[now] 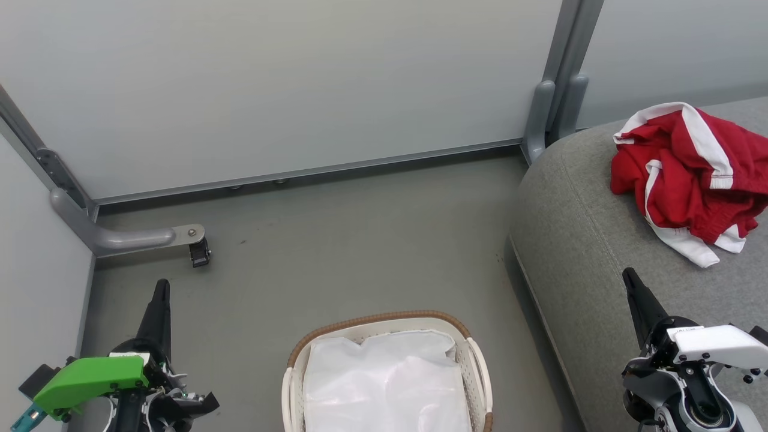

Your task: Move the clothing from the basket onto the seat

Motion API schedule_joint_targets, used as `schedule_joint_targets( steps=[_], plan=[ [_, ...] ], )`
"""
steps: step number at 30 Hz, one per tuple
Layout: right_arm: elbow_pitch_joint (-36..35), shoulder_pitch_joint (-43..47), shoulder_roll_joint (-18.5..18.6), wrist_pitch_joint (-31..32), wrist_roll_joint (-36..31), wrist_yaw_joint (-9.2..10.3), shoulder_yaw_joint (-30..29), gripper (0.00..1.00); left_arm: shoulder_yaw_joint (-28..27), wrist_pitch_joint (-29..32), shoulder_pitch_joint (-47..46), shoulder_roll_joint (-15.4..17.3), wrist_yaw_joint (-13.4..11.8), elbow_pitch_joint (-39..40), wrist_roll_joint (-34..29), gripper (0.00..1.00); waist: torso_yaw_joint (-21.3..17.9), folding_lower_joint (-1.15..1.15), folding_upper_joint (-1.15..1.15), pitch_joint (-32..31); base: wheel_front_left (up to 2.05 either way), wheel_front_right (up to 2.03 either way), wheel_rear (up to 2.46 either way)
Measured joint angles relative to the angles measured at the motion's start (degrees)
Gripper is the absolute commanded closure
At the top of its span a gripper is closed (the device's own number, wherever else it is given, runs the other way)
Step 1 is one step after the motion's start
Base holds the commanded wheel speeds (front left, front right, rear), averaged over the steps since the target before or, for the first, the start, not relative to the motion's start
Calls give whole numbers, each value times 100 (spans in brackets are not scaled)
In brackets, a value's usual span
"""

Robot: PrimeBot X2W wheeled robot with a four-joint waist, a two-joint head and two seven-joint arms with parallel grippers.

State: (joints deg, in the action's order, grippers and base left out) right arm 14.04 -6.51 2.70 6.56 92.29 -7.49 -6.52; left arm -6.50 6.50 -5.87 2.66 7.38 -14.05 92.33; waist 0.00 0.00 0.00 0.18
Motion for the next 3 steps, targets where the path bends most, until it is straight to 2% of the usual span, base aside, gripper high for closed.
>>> schedule_joint_targets(
  steps=[3],
  plan=[
    [0,1,0,0,0,0,0,100,0,0,0,0,0,0,0,100,0,0,0,0,0,0,0]
  ],
)
